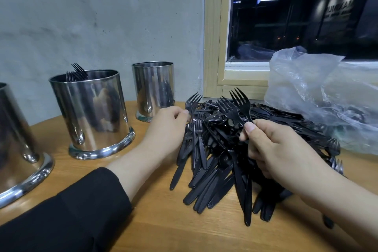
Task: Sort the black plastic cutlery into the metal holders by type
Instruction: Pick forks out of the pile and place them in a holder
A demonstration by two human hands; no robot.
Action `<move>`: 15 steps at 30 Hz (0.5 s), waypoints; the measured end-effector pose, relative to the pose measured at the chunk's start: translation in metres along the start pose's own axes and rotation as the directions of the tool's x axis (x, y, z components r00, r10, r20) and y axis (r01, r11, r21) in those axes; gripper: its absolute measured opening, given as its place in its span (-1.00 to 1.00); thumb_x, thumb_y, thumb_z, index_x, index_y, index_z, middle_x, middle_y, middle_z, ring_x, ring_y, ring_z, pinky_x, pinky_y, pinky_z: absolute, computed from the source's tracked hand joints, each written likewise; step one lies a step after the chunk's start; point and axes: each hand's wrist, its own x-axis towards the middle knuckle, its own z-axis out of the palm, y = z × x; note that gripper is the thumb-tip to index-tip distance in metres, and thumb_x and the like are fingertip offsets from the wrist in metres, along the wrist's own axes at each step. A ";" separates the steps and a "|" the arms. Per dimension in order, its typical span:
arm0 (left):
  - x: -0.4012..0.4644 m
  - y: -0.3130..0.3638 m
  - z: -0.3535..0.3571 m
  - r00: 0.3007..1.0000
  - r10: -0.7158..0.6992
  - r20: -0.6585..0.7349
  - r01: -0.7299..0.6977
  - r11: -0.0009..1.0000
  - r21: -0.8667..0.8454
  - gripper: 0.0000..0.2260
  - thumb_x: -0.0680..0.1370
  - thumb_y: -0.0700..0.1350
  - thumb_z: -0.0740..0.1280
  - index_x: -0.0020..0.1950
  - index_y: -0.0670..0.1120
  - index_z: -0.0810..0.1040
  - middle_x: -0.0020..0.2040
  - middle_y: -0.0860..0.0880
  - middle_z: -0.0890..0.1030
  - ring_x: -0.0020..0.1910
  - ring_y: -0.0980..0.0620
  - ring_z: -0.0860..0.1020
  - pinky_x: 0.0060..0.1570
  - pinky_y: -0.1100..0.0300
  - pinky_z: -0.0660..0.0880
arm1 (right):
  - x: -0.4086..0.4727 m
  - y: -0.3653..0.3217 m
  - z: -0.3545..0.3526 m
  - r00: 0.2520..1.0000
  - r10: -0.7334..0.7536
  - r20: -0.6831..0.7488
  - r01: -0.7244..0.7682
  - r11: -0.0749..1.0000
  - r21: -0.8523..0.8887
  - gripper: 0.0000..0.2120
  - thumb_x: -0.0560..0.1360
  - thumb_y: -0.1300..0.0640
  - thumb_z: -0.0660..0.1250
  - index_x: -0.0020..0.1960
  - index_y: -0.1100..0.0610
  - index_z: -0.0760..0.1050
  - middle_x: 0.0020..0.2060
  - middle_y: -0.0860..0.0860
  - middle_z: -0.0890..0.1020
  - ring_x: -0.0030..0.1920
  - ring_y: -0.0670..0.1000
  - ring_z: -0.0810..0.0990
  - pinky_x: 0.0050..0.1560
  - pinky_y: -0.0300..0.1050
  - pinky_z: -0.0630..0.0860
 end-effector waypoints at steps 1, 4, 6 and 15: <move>-0.002 0.000 0.001 1.000 -0.014 0.020 0.015 1.000 -0.026 -0.69 0.72 0.02 0.18 0.00 -0.09 0.64 -0.59 0.14 0.29 -0.57 0.16 0.24 -0.42 0.21 0.29 | 0.000 0.000 0.000 1.000 -0.002 0.003 0.002 1.000 -0.001 -0.66 0.66 -0.10 0.12 -0.15 0.04 0.51 -0.54 -0.11 0.34 -0.54 -0.09 0.22 -0.47 -0.18 0.19; -0.007 0.001 0.004 0.997 -0.021 0.072 0.029 0.994 -0.109 -0.63 0.67 0.11 0.27 -0.07 -0.19 0.57 -0.49 0.11 0.29 -0.56 0.15 0.24 -0.40 0.16 0.19 | 0.000 -0.001 0.001 1.000 -0.002 0.002 0.002 1.000 -0.010 -0.66 0.65 -0.10 0.12 -0.14 0.07 0.51 -0.55 -0.11 0.34 -0.54 -0.10 0.22 -0.47 -0.18 0.19; -0.009 0.002 0.006 0.997 0.003 0.082 0.004 0.996 -0.093 -0.61 0.64 0.15 0.32 -0.09 -0.19 0.57 -0.38 0.01 0.38 -0.42 0.09 0.35 -0.31 0.14 0.26 | 0.000 -0.001 0.001 1.000 0.005 0.002 -0.005 1.000 -0.003 -0.66 0.66 -0.09 0.13 -0.14 0.07 0.51 -0.55 -0.11 0.34 -0.55 -0.10 0.22 -0.47 -0.18 0.19; -0.039 0.036 0.017 0.951 0.050 0.306 0.130 0.832 -0.540 -0.64 0.70 0.11 0.19 0.11 -0.13 0.64 -0.43 0.14 0.33 -0.51 0.16 0.23 -0.52 0.28 0.21 | -0.003 -0.010 0.004 0.999 0.039 0.001 -0.039 0.993 0.113 -0.63 0.68 -0.06 0.10 -0.10 0.15 0.51 -0.49 -0.03 0.36 -0.55 -0.04 0.20 -0.51 -0.21 0.17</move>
